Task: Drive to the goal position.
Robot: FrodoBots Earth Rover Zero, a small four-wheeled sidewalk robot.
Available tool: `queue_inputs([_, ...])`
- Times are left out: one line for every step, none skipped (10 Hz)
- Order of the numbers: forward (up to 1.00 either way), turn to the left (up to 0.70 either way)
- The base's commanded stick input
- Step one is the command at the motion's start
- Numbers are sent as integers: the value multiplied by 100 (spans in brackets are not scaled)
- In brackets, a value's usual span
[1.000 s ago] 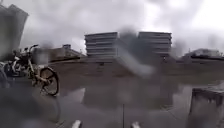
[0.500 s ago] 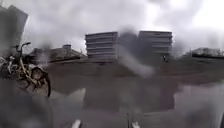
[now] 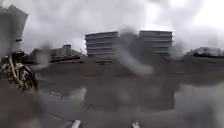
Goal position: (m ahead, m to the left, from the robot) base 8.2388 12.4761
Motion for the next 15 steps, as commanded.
queue_inputs([70, 0])
queue_inputs([70, 0])
queue_inputs([70, 0])
queue_inputs([70, 0])
queue_inputs([70, 0])
queue_inputs([70, 0])
queue_inputs([70, 0])
queue_inputs([70, 27])
queue_inputs([70, 35])
queue_inputs([70, 35])
queue_inputs([70, 35])
queue_inputs([70, 31])
queue_inputs([70, 10])
queue_inputs([70, 0])
queue_inputs([70, 0])
